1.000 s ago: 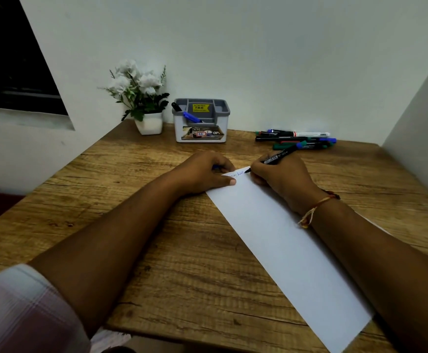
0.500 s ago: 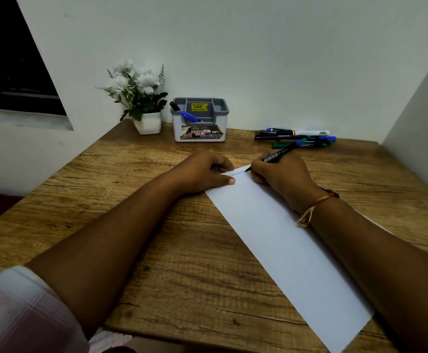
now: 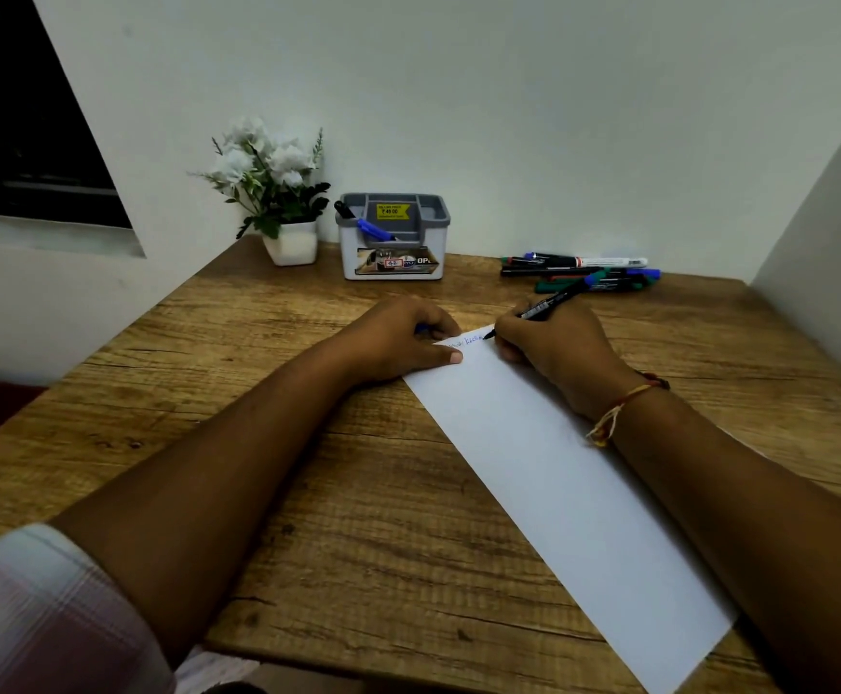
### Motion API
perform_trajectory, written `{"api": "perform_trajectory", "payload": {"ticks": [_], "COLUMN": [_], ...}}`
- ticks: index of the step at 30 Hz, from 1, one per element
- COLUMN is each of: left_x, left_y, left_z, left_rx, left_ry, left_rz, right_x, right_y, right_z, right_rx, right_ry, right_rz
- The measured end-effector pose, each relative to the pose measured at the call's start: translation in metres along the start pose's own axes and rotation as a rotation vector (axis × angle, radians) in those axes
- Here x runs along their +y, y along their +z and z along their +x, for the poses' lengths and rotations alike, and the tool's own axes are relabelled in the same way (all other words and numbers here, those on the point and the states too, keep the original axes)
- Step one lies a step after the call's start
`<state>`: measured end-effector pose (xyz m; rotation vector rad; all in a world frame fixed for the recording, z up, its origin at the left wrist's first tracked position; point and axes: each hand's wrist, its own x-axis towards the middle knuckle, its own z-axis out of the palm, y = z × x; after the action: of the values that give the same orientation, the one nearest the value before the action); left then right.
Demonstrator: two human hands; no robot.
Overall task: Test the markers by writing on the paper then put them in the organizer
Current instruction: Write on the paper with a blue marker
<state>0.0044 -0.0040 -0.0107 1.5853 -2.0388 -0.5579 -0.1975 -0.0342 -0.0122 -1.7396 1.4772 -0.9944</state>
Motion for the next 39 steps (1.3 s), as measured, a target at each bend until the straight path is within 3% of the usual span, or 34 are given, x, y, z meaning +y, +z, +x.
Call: {"api": "perform_trajectory", "payload": {"ticks": [39], "left_x": [-0.0032], "left_y": [0.0009], "left_z": [0.0012], "left_rx": [-0.002], "left_ry": [0.004], "left_rz": [-0.008], "right_x": [0.0026], "right_y": [0.0002], "right_z": [0.0033], "right_rx": [0.041], "right_ry": [0.012], "right_rz": [0.028]}}
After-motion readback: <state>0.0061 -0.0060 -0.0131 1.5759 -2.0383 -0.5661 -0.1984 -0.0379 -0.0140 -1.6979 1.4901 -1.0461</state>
